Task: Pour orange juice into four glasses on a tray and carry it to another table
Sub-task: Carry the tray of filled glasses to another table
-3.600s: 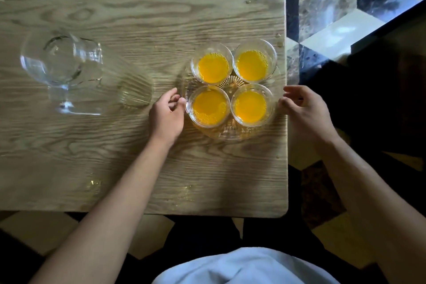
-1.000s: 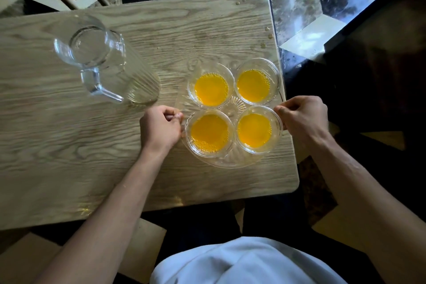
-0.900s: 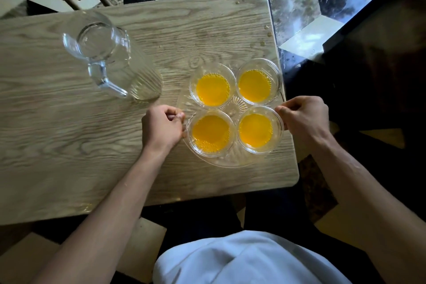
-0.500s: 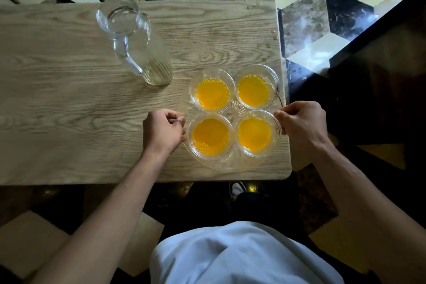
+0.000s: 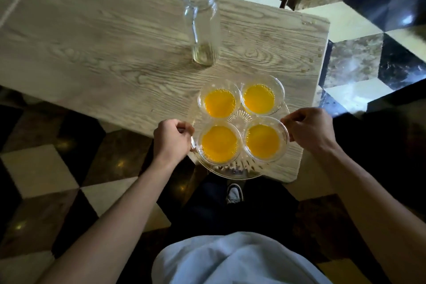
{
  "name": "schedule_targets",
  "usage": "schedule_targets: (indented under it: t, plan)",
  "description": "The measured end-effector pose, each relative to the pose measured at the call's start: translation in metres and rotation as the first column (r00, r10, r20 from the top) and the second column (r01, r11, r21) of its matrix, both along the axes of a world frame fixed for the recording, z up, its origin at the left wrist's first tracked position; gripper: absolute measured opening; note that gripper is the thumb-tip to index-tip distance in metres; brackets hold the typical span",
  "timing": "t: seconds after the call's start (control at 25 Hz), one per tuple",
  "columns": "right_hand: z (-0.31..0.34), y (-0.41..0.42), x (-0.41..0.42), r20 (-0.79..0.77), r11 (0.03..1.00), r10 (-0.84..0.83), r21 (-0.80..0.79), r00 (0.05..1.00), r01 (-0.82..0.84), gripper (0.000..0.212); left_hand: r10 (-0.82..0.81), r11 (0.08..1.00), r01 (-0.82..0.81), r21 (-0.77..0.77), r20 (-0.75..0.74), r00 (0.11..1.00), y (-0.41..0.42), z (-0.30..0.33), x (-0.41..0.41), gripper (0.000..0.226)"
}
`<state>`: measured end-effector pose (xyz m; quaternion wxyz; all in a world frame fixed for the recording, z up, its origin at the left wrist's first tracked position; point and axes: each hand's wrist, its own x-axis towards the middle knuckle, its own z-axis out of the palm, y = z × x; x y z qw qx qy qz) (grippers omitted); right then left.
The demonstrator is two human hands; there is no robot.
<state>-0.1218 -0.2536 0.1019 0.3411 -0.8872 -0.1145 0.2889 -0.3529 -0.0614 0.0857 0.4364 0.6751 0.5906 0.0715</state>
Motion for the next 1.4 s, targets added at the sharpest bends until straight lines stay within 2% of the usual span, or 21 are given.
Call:
schedule_targets:
  t: [0.28,0.4,0.56,0.72,0.96,1.12,1.4]
  plan:
    - [0.007,0.036,-0.03,0.038,0.971,0.239,-0.018,0.97,-0.238,0.013,0.207,0.978,-0.206,0.038,-0.02,0.978,-0.017,0.005,-0.069,0.029]
    - [0.015,0.056,-0.047,0.026,0.945,0.328,-0.006,0.944,-0.328,0.015,0.301,0.953,-0.302,0.022,0.052,0.952,-0.025,0.015,-0.096,0.023]
    - [0.025,0.09,-0.078,0.029,0.901,0.433,-0.005,0.901,-0.433,0.015,0.418,0.907,-0.42,0.008,0.089,0.904,-0.029,0.028,-0.137,0.034]
    - [0.031,0.125,-0.119,0.061,0.842,0.538,-0.001,0.841,-0.539,0.014,0.537,0.843,-0.537,-0.021,0.076,0.84,-0.023,0.029,-0.186,0.03]
    - [0.028,0.17,-0.195,0.088,0.758,0.651,-0.022,0.754,-0.652,0.015,0.623,0.782,-0.622,-0.033,0.083,0.778,-0.016,0.029,-0.269,0.026]
    - [0.024,0.195,-0.25,0.09,0.7,0.713,-0.036,0.695,-0.713,0.015,0.703,0.71,-0.701,-0.06,0.09,0.705,-0.012,0.033,-0.322,0.024]
    - [0.023,0.249,-0.346,0.066,0.651,0.758,-0.013,0.649,-0.759,0.02,0.835,0.549,-0.823,-0.146,0.113,0.538,0.01,0.037,-0.41,0.026]
